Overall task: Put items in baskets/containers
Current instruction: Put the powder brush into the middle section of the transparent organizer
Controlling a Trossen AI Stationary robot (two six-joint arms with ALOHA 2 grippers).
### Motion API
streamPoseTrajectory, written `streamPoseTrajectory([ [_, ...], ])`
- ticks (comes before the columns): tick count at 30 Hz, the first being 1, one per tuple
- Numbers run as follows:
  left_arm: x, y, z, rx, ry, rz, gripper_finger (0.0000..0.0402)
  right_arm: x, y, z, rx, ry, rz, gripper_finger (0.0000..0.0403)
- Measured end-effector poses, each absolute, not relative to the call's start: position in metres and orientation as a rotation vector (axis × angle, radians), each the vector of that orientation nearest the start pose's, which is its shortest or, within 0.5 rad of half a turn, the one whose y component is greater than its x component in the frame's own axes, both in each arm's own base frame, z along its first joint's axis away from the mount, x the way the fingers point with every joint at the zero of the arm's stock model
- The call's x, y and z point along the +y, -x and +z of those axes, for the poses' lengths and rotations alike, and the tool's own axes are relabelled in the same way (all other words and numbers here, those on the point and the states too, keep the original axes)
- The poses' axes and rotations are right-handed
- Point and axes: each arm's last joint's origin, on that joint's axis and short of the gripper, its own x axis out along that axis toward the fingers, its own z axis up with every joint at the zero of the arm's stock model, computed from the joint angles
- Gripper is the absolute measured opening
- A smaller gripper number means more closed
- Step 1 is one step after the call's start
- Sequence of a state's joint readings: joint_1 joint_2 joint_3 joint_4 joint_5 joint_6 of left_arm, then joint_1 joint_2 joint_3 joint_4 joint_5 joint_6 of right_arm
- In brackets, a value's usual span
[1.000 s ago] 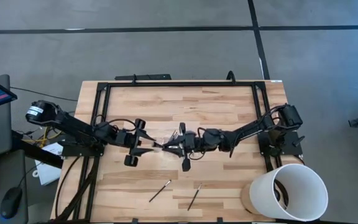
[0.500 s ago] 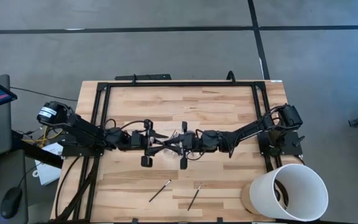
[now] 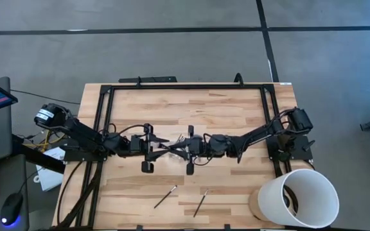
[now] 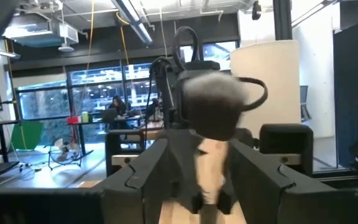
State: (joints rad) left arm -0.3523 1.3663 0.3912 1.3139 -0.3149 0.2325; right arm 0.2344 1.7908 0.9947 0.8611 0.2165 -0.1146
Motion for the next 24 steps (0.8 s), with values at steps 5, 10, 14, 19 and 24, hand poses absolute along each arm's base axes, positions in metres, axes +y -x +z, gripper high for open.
streamPoseTrajectory([
  [5, -0.0751, -0.2314, 0.2247, -0.321, -0.115, 0.018, 0.0163, 0.0847, -0.3784, 0.2342, -0.064, 0.108, 0.016, 0.0034],
  [10, -0.0749, -0.2315, 0.2246, -0.319, -0.114, 0.024, 0.0139, 0.0843, -0.3785, 0.2342, -0.064, 0.108, 0.014, 0.0043],
  [14, -0.075, -0.2316, 0.2243, -0.316, -0.115, 0.02, 0.0088, 0.0837, -0.3786, 0.234, -0.062, 0.109, 0.011, 0.0041],
  [19, -0.0761, -0.2315, 0.2237, -0.312, -0.107, 0.009, 0.0052, 0.0838, -0.3786, 0.2334, -0.055, 0.116, 0.012, 0.0045],
  [24, -0.0762, -0.2317, 0.2231, -0.306, -0.118, 0.005, 0.0052, 0.0839, -0.3787, 0.2323, -0.044, 0.113, 0.015, 0.0058],
])
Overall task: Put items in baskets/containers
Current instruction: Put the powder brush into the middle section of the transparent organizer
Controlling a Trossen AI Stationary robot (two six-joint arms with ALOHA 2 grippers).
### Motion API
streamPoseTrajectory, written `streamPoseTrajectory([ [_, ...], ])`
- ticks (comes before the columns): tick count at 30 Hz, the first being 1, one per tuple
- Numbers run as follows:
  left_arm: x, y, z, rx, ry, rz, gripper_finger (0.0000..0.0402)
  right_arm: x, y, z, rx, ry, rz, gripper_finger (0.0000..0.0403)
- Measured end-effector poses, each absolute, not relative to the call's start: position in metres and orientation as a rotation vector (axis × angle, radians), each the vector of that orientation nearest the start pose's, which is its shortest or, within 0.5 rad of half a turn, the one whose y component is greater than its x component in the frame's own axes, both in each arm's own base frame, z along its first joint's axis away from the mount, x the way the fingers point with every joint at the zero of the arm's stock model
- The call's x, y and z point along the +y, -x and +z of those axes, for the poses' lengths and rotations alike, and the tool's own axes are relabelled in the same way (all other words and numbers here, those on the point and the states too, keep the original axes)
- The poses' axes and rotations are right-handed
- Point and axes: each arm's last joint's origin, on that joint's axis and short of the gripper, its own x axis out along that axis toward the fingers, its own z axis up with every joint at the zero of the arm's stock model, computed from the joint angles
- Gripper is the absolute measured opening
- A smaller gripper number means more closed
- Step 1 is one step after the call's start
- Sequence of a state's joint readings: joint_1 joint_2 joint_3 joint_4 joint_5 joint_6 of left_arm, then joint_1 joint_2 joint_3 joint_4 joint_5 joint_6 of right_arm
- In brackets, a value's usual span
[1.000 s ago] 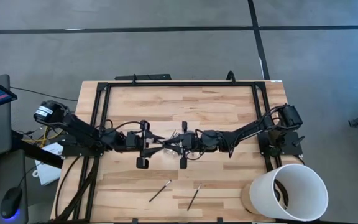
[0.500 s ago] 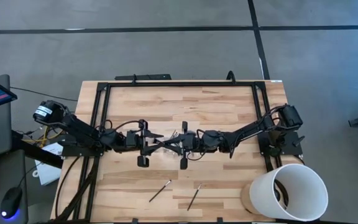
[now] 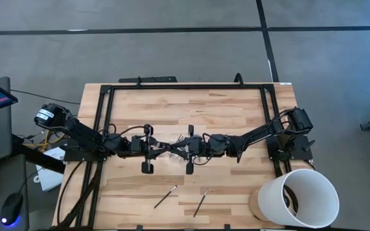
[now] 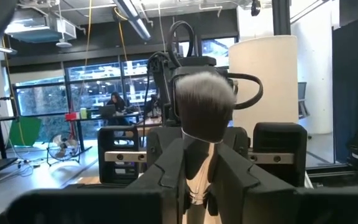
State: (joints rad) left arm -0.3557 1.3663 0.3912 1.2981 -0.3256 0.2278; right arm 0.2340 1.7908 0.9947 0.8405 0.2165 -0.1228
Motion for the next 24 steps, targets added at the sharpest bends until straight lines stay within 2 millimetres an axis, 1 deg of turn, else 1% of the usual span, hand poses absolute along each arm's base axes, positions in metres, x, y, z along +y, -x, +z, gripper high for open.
streamPoseTrajectory([
  [5, -0.076, -0.232, 0.222, -0.293, -0.117, 0.003, 0.0055, 0.084, -0.379, 0.231, -0.028, 0.12, 0.019, 0.006],
  [8, -0.075, -0.233, 0.22, -0.274, -0.096, 0.003, 0.0055, 0.084, -0.378, 0.23, -0.022, 0.155, 0.02, 0.0061],
  [14, -0.073, -0.234, 0.219, -0.261, -0.061, 0.014, 0.0054, 0.079, -0.38, 0.233, -0.021, 0.144, 0.012, 0.0061],
  [20, -0.073, -0.235, 0.214, -0.205, -0.075, 0.022, 0.0054, 0.079, -0.381, 0.229, 0.028, 0.126, 0.015, 0.0062],
  [24, -0.073, -0.236, 0.21, -0.169, -0.079, 0.015, 0.0054, 0.078, -0.386, 0.231, 0.115, 0.1, 0.021, 0.0062],
])
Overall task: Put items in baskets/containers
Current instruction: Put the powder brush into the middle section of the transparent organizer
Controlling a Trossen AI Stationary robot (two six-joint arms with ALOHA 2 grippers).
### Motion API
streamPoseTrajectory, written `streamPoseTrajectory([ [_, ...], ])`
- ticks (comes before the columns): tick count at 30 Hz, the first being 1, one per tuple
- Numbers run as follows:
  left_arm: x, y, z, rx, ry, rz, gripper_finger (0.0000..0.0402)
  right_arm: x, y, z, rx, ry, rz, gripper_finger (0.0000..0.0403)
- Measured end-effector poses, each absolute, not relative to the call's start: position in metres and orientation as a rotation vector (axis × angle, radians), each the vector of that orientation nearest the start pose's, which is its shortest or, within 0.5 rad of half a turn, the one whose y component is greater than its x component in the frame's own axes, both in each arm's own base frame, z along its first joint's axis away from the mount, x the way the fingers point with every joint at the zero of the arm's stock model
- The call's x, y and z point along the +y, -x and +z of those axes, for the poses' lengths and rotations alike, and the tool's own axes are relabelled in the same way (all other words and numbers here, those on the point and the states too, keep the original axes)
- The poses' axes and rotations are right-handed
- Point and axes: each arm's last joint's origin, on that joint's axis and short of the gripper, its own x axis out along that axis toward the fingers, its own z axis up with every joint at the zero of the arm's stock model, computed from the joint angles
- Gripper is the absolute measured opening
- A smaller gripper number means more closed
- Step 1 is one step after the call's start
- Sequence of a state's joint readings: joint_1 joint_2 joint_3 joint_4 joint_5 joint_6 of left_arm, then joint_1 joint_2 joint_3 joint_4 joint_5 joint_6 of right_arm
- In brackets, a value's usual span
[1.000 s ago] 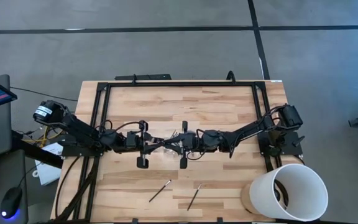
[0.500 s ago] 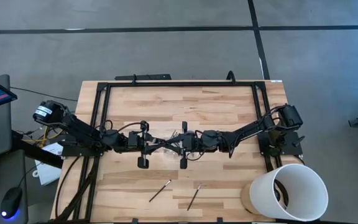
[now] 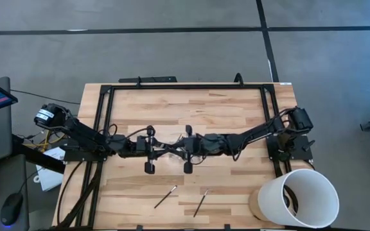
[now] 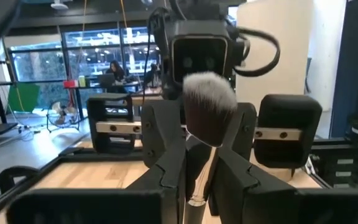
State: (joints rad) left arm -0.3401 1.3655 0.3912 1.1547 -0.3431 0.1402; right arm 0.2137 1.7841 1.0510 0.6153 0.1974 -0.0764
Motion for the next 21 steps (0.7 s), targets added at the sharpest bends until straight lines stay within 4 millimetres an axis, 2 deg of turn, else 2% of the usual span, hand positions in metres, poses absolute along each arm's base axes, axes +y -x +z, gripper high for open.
streamPoseTrajectory([
  [4, -0.0734, -0.2365, 0.208, -0.15, -0.073, 0.006, 0.0053, 0.0745, -0.3907, 0.2327, 0.189, 0.084, 0.075, 0.0061],
  [13, -0.0743, -0.2366, 0.2071, -0.143, -0.062, -0.036, 0.0053, 0.0751, -0.3914, 0.2332, 0.188, 0.075, 0.144, 0.0045],
  [21, -0.0738, -0.2372, 0.2055, -0.126, -0.047, -0.044, 0.0053, 0.0754, -0.3914, 0.2318, 0.2, 0.076, 0.152, 0.006],
])
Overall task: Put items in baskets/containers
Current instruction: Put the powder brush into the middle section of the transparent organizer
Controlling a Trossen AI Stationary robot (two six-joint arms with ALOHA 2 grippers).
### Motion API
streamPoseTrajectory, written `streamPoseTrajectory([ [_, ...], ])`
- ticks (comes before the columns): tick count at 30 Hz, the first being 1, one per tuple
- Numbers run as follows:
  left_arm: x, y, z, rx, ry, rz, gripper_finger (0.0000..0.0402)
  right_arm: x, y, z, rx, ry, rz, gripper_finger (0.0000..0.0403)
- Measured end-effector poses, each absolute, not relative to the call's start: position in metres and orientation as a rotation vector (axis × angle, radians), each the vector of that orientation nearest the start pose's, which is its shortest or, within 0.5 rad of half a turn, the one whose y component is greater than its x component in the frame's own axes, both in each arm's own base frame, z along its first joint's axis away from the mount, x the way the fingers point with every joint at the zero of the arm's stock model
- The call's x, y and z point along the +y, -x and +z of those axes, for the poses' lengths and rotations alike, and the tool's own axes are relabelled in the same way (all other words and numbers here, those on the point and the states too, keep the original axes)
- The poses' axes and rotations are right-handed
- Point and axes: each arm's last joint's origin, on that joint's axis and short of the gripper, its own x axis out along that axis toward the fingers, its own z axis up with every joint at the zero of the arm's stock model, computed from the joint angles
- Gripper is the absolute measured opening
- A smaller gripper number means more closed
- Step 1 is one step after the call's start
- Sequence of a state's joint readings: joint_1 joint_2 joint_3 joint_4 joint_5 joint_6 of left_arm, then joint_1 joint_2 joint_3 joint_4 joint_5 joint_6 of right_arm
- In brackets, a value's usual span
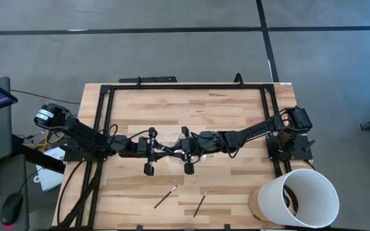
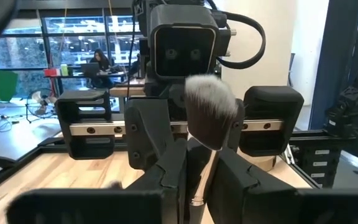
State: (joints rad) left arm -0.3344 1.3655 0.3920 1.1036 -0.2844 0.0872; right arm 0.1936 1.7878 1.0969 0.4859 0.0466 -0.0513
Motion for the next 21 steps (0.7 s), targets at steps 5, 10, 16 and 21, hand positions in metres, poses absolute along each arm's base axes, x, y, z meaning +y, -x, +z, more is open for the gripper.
streamPoseTrajectory([
  [5, -0.074, -0.237, 0.205, -0.12, -0.051, -0.042, 0.006, 0.074, -0.391, 0.231, 0.209, 0.076, 0.146, 0.0038],
  [10, -0.073, -0.237, 0.205, -0.12, -0.05, -0.032, 0.0062, 0.07, -0.392, 0.231, 0.204, 0.075, 0.136, 0.0038],
  [16, -0.072, -0.237, 0.205, -0.119, -0.039, 0.015, 0.0079, 0.068, -0.392, 0.232, 0.179, 0.078, 0.002, 0.0037],
  [21, -0.073, -0.233, 0.208, -0.102, -0.059, 0.075, 0.011, 0.064, -0.385, 0.222, 0.12, 0.025, -0.075, 0.0037],
])
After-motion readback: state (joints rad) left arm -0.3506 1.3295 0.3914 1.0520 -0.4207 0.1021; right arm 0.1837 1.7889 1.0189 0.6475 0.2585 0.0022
